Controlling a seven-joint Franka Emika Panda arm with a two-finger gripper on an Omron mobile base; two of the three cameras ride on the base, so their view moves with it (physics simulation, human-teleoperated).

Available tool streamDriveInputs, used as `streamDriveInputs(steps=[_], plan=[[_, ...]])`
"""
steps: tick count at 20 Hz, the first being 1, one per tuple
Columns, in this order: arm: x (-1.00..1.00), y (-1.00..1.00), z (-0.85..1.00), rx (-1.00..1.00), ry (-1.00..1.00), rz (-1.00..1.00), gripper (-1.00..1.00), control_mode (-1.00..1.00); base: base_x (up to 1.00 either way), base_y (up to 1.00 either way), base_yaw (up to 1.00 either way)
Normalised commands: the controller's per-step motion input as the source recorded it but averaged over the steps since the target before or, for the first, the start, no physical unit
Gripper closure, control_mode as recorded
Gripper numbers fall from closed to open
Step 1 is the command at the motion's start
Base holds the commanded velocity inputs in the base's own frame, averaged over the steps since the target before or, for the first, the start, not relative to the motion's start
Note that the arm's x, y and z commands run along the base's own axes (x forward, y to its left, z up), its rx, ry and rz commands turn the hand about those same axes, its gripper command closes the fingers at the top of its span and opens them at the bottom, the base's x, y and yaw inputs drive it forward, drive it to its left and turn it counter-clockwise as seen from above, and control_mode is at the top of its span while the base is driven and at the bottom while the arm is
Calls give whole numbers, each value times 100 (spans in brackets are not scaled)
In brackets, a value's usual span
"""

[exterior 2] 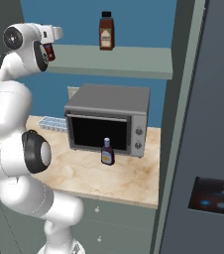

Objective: Pick the condiment bottle and condiment bottle from the counter and place them in the cabinet.

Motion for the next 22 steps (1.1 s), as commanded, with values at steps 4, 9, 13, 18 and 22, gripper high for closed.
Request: streamDriveInputs(steps=[4, 9, 13, 18, 22], plan=[[0, 0, 0, 0, 0, 0, -100, -100, 0, 0, 0], [0, 0, 0, 0, 0, 0, -100, -100, 0, 0, 0], [0, 0, 0, 0, 0, 0, -100, -100, 0, 0, 0], [-26, -1, 10, 0, 0, -4, -100, -100, 0, 0, 0], [-57, -7, 1, -1, 0, -3, -100, -100, 0, 0, 0]])
